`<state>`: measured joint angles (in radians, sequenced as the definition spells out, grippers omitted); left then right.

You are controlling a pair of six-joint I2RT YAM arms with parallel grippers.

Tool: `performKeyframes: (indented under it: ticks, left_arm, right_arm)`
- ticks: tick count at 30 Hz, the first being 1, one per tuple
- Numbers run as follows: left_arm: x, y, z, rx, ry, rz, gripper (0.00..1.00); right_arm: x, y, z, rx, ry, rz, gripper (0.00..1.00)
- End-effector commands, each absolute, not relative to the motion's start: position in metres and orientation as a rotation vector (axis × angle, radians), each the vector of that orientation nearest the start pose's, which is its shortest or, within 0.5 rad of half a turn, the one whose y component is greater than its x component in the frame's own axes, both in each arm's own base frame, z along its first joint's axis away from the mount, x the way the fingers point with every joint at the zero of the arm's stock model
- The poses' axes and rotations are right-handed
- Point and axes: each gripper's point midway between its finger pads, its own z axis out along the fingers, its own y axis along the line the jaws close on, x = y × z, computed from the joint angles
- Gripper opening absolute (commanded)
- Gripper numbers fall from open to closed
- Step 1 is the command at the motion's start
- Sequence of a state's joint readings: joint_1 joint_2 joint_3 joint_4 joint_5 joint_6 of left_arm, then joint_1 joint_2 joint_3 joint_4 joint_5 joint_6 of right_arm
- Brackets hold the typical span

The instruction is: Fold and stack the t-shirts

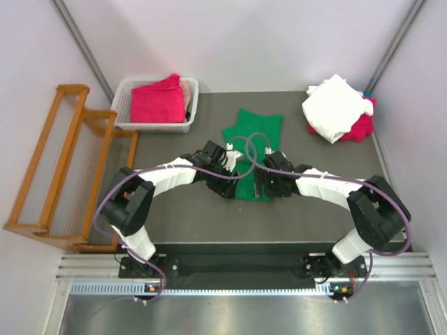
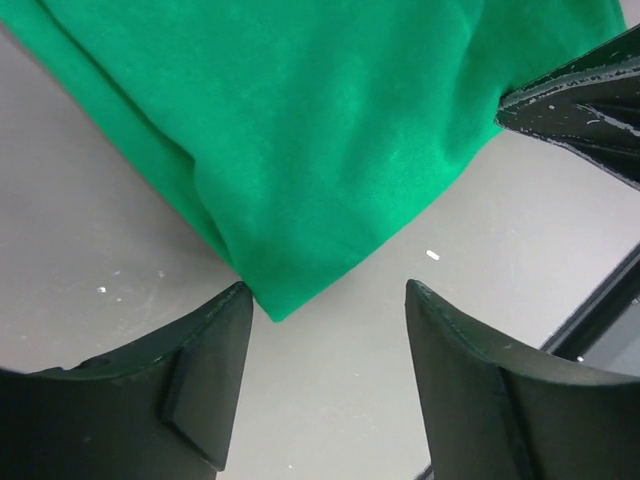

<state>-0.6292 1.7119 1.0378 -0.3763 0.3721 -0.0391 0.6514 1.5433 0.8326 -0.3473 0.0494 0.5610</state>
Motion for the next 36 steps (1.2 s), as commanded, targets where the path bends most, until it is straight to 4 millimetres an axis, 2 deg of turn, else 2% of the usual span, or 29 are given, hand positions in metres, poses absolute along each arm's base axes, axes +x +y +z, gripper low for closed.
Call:
performKeyframes:
  ticks: [1, 8, 12, 19, 22, 26, 36]
  left_arm:
    - [0.255, -0.274, 0.048, 0.939, 2.564, -0.751, 0.68]
    - [0.244, -0.264, 0.040, 0.966, 2.602, -0.741, 0.66]
    - [0.239, -0.263, 0.043, 0.969, 2.590, -0.751, 0.53]
    - [0.239, -0.262, 0.041, 0.995, 2.580, -0.745, 0.46]
    - [0.241, -0.263, 0.041, 0.997, 2.576, -0.748, 0.45]
    - [0.242, -0.264, 0.041, 0.997, 2.575, -0.748, 0.45]
    - [0.247, -0.260, 0.043, 1.011, 2.568, -0.708, 0.42]
  right_arm:
    - [0.259, 0.214, 0.038, -0.080, 2.666, 0.371, 0.82]
    - [0.258, 0.215, 0.046, -0.079, 2.664, 0.381, 0.80]
    - [0.255, 0.217, 0.047, -0.077, 2.669, 0.404, 0.76]
    - [0.252, 0.222, 0.049, -0.095, 2.671, 0.423, 0.69]
    - [0.250, 0.226, 0.049, -0.114, 2.676, 0.423, 0.63]
    - [0.249, 0.231, 0.052, -0.143, 2.673, 0.424, 0.46]
    - [0.244, 0.231, 0.052, -0.163, 2.681, 0.406, 0.23]
